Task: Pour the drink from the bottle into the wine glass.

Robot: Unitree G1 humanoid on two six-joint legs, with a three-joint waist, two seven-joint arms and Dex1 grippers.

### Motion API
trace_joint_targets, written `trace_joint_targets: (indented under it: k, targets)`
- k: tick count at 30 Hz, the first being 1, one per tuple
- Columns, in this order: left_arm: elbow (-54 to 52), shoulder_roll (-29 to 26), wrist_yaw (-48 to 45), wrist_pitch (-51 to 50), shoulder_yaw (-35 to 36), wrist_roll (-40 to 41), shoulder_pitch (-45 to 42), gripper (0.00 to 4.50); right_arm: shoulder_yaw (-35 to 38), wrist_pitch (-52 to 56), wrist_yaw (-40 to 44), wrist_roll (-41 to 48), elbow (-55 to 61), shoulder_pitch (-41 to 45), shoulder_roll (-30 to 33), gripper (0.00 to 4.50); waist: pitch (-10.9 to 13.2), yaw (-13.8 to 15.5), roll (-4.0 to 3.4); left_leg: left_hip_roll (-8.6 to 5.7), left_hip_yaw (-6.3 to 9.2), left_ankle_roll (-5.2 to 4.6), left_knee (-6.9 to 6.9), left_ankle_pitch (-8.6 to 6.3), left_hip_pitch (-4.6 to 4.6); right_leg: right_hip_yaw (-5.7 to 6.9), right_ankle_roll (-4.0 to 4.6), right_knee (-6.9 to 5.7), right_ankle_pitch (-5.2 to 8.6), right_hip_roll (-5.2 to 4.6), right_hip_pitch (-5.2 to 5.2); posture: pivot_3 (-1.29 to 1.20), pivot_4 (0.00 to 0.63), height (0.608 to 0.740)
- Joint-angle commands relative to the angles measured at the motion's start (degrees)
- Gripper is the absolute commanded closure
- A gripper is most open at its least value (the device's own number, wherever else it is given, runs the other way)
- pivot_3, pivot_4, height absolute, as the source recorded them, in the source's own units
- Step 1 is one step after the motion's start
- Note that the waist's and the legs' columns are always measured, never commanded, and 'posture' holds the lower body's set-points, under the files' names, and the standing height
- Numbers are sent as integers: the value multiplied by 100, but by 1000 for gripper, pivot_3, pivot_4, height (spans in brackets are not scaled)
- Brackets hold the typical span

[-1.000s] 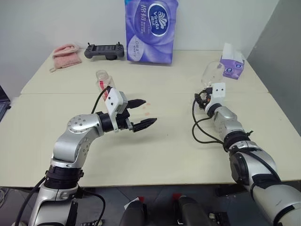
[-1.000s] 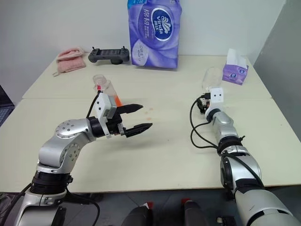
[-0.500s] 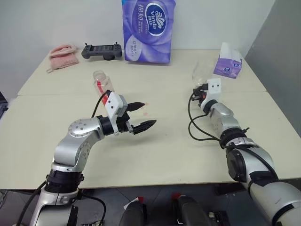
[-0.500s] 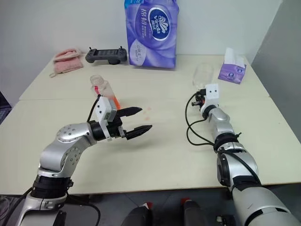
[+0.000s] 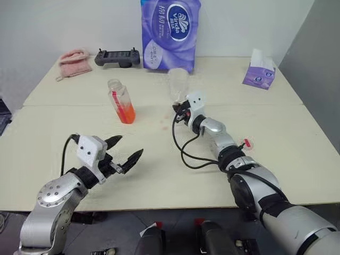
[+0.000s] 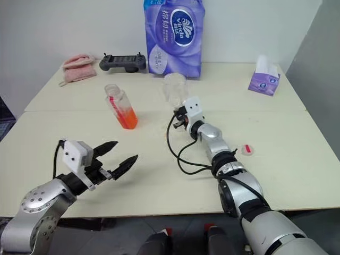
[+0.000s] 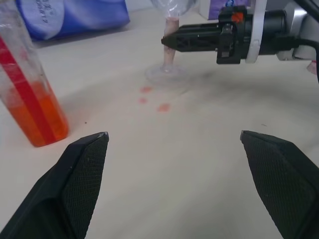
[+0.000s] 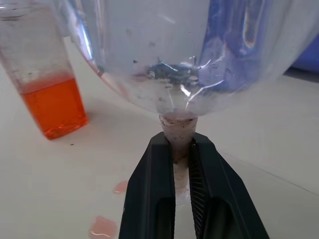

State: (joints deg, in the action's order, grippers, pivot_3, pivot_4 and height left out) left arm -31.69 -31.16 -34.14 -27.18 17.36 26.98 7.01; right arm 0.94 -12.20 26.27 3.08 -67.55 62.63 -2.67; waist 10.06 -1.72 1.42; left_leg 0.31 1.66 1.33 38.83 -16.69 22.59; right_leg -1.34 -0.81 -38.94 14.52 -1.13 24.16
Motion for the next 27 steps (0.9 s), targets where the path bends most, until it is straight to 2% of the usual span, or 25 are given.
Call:
trace_joint_targets:
  k: [1,16,27]
  targets:
    - [-410,31,151,-15,92,124,111,0,21,-171,113,-1,196,92,-28,4399,0,7,0,0,2,0,0,0,1,4,0,0,0,0,0,0,150,740]
    - [-54,-145,34,111,136,75,-194,0,-236,-304,50,-334,178,-227,3,4399,0,-13,0,4,-4,1,-2,1,-3,21,1,-1,0,4,1,0,150,740]
    - [23,-173,-41,156,116,64,-263,0,-144,-329,-127,-350,84,9,-107,4399,0,-15,-1,4,-4,2,-2,1,-3,22,1,-1,0,5,1,0,150,740]
